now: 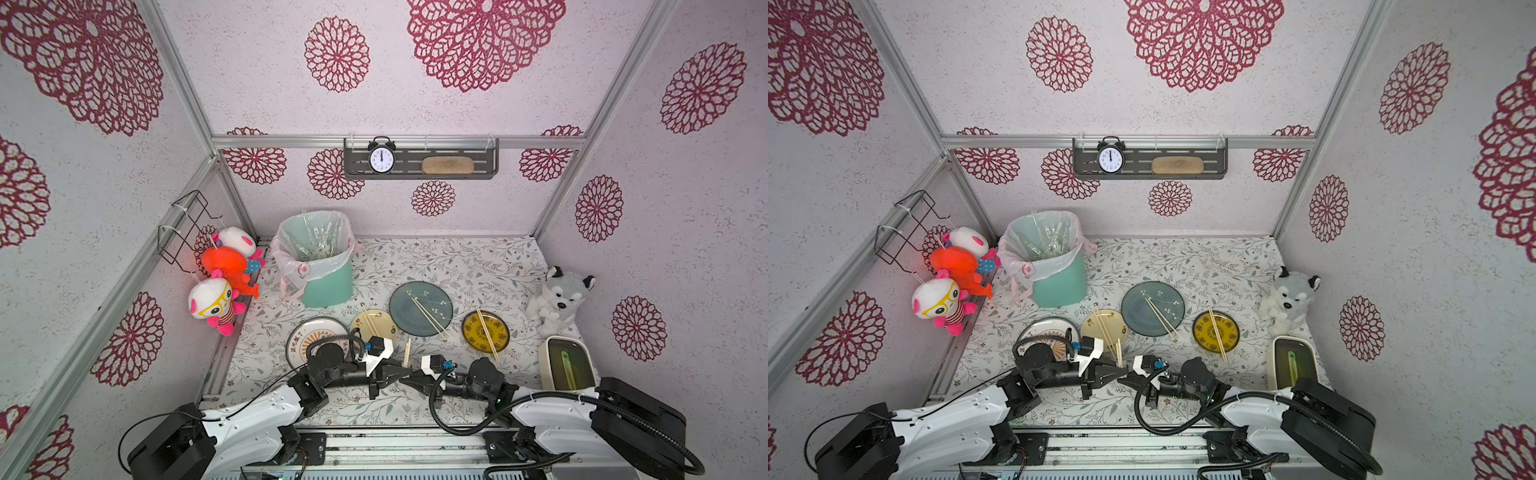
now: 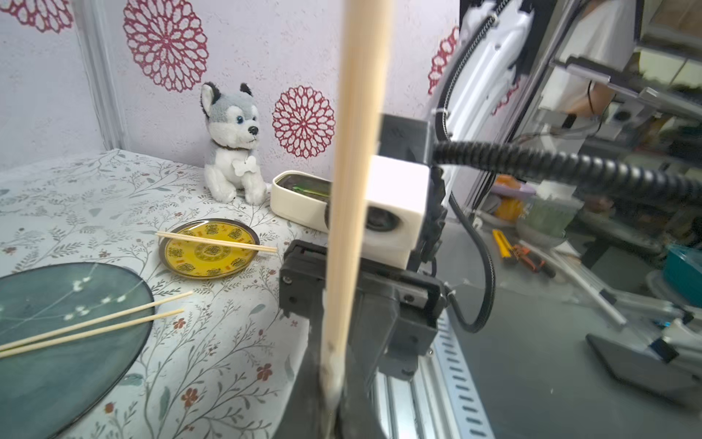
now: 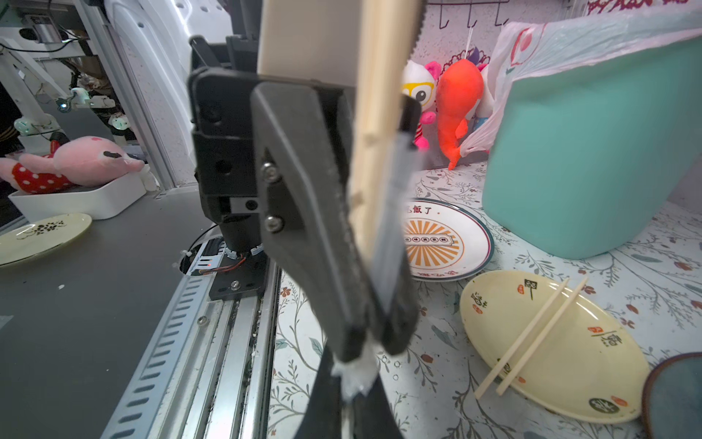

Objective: Remove the packaging of disposable chopsticks
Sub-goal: Remove the packet bag from the disposable chopsticks.

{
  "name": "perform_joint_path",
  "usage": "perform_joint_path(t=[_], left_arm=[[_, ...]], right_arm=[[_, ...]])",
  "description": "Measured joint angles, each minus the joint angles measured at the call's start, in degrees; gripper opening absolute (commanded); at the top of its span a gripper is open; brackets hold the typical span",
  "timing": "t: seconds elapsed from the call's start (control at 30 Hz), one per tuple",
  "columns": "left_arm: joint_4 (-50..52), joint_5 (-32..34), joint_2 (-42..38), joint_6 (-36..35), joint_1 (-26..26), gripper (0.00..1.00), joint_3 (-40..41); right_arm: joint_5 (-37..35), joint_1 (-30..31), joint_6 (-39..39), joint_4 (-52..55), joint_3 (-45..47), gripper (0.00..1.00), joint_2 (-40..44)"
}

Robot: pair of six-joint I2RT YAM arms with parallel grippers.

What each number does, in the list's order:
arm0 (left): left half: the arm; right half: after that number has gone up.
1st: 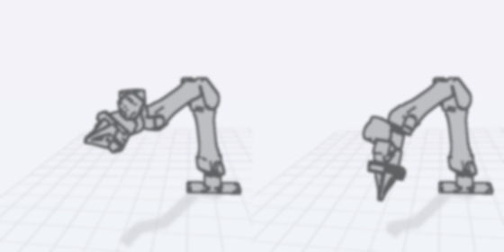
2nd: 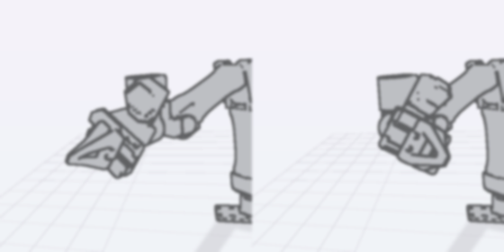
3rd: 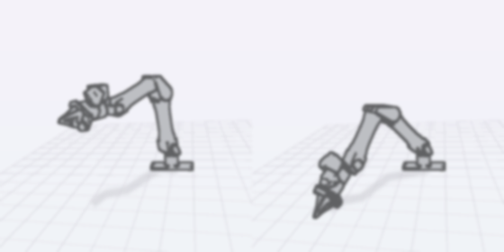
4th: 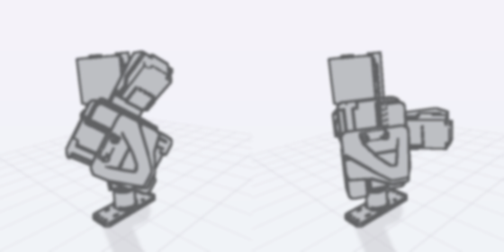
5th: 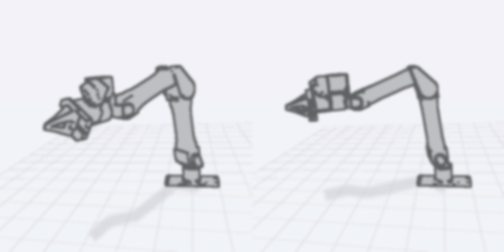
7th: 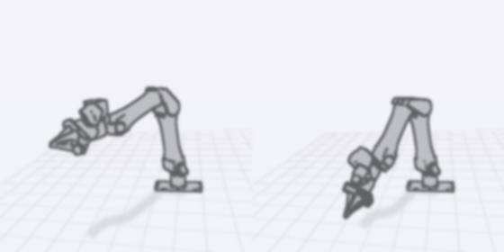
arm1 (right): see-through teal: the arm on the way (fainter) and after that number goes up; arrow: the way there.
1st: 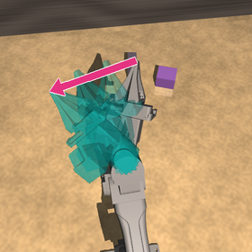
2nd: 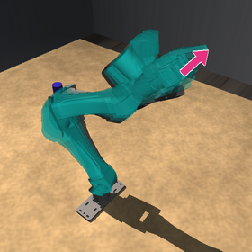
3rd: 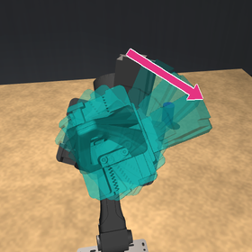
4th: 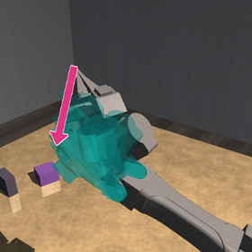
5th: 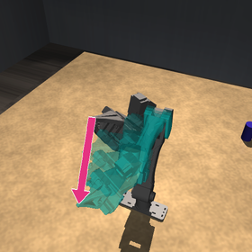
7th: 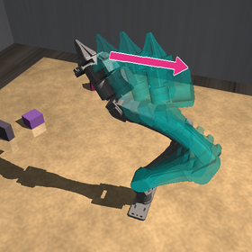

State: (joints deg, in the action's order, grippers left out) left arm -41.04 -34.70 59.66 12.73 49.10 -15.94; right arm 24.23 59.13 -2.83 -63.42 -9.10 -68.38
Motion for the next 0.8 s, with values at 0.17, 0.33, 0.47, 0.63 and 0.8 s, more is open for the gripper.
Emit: perform_joint_path(t=[0.17,0.33,0.47,0.63,0.8], left_arm=[[-0.9,-0.3,-0.3,0.6,0.0,0.0,0.6],[0.6,0.5,-5.5,0.9,-1.1,0.0,2.5],[2.1,0.0,-7.2,1.0,-2.1,0.0,2.9],[4.2,-2.2,-5.9,0.9,-2.1,0.0,2.9],[6.2,-4.0,-4.9,0.7,-2.1,0.0,2.9]], right_arm=[[-0.4,0.1,-0.8,0.6,-0.3,0.8,-0.1],[-1.9,-2.5,-2.4,8.5,-2.3,0.99,5.0],[-2.7,-5.9,-3.0,12.1,-2.5,0.99,13.8],[-1.9,-7.1,-3.2,16.0,-7.3,0.94,16.7],[2.0,-7.1,-4.5,15.5,-10.9,0.74,12.5]])
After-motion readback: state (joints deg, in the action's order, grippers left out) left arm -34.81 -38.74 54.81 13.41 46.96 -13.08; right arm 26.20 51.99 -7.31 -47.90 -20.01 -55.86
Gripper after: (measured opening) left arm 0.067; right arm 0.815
